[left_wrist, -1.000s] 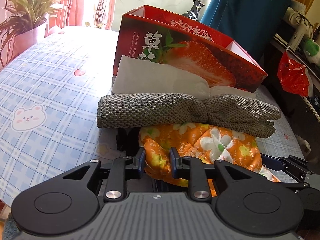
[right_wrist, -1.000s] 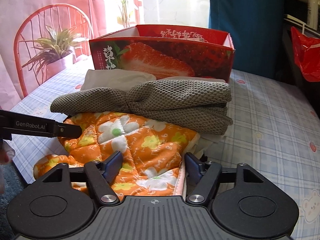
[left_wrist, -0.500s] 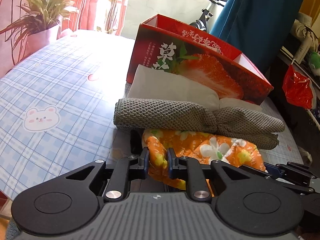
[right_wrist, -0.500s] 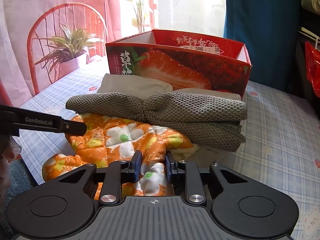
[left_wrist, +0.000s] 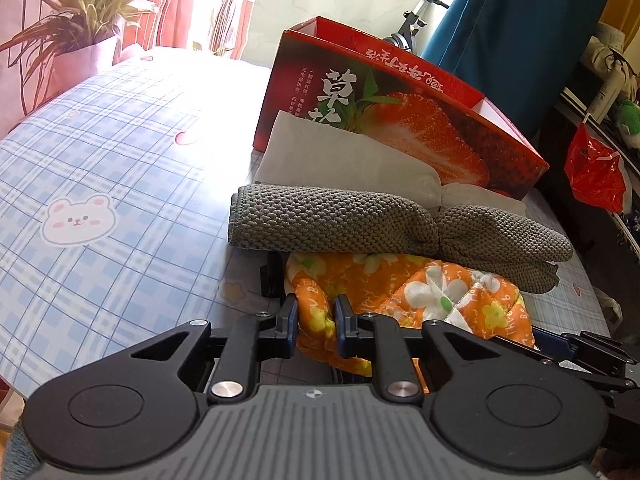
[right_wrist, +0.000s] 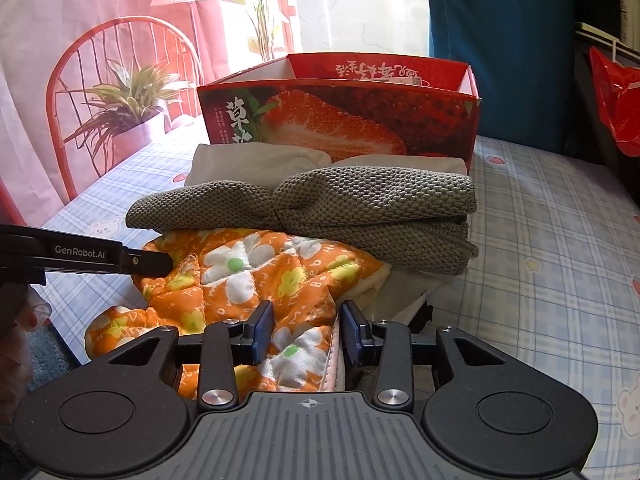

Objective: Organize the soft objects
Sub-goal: 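Lift the orange cloth with both tools and carry it over the box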

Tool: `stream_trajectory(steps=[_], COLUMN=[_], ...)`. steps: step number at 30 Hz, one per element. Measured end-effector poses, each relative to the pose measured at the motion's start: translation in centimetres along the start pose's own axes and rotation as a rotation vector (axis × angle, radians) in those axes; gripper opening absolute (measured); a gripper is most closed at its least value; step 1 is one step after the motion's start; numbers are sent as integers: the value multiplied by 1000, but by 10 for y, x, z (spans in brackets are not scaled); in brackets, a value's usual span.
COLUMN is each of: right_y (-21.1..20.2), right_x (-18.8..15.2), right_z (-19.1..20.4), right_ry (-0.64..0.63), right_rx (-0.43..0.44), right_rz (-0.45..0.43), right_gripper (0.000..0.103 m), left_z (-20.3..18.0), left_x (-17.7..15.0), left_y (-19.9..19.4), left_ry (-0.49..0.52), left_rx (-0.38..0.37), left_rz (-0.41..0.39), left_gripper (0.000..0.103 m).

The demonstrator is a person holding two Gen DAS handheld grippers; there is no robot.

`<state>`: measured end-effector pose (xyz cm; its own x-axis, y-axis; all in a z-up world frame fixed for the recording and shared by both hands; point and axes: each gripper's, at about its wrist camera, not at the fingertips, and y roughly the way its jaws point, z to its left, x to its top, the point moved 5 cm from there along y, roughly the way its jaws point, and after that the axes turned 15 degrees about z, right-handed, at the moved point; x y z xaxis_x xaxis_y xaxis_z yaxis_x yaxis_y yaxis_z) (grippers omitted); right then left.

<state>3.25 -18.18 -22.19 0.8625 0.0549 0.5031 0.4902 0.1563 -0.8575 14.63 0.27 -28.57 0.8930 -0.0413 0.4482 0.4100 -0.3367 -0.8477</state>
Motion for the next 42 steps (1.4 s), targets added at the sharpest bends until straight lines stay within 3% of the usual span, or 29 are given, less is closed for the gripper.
stream_trajectory(steps=[2,7,16,24,32,42], right_y=[0,-10,-69,-87,-72,-2], right_x=[0,4,45,97,170,250], right_z=[-1,2,10,-1,-24,-56], right_ry=[3,-20,-107,-133,-175,-107], right_rx=[5,19,17,57,29,-31], right_rz=[-1,-27,-177,-218,-241,-207], right_gripper=[33,16,14,14,14,14], left_z=[-1,-7,-25,-45,-54,-53], left_x=[0,0,28,82,157,243], left_y=[-1,-14,-70,-102,-81,-20], left_ry=[6,34,95,167,203,143], left_rx=[4,-1,-53,-43,-37,-5], left_rz=[-5,-37,-162,-267,-264,-240], left_gripper=[19,17,16,16,16,16])
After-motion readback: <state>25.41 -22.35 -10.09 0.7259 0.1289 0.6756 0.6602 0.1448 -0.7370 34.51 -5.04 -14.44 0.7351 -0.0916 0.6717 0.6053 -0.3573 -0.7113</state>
